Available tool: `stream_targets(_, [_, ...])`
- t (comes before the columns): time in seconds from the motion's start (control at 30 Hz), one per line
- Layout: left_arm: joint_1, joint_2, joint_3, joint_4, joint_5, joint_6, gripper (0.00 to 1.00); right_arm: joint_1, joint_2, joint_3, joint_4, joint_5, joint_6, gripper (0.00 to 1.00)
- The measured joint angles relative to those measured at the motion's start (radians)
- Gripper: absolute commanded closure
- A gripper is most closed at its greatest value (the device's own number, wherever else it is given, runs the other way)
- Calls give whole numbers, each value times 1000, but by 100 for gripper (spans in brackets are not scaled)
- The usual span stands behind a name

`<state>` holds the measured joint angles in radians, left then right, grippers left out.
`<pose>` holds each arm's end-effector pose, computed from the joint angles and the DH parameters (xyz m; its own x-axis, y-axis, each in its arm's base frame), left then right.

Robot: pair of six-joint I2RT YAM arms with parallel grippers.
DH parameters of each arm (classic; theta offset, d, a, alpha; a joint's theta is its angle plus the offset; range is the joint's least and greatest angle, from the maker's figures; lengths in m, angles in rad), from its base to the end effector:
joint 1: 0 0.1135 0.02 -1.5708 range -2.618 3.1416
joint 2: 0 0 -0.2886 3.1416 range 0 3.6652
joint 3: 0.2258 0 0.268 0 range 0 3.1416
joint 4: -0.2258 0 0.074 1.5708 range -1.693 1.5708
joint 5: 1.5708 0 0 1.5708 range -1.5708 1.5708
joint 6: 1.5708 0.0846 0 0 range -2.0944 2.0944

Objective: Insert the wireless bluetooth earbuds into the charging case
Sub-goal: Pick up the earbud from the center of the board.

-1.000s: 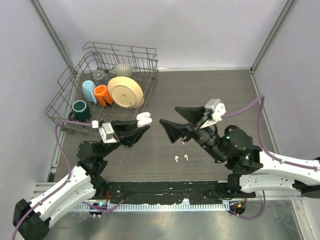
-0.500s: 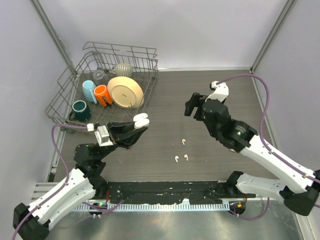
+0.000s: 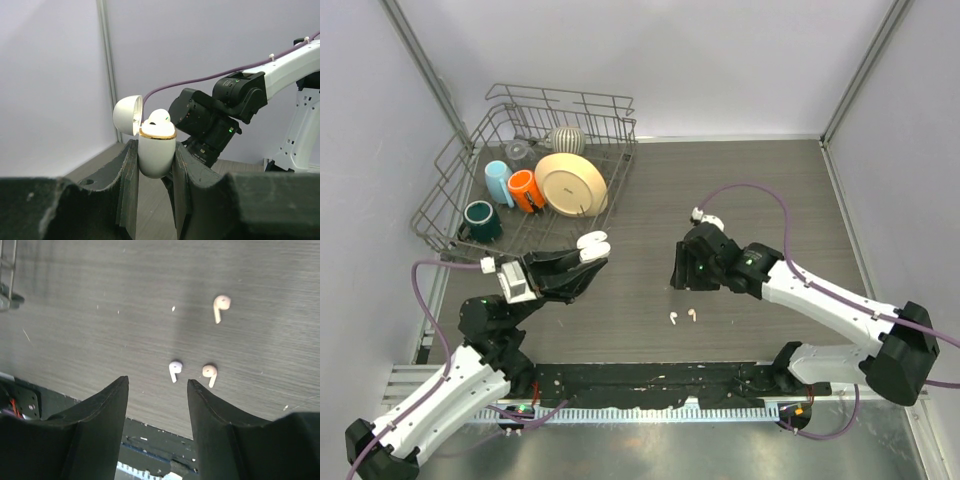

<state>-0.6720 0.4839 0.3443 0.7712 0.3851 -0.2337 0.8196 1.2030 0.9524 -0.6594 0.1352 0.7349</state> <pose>0.1012 -0.1211 0.3608 0.2610 -0.4818 -0.8365 0.8991 0.4368 0.0289 0.2001 0.1976 0.2515 -0.8475 0.0659 -0.5267 -0.1341 0.9335 0.3326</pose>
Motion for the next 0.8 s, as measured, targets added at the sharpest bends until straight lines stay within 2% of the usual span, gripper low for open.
stream_targets(0.4, [0,11,-6,-35,0,6,100,183,180,-8,-6,47,82,51])
stream_targets(0.8, [0,7,-6,-52,0,11,100,205,235,-73,41,95,166,55])
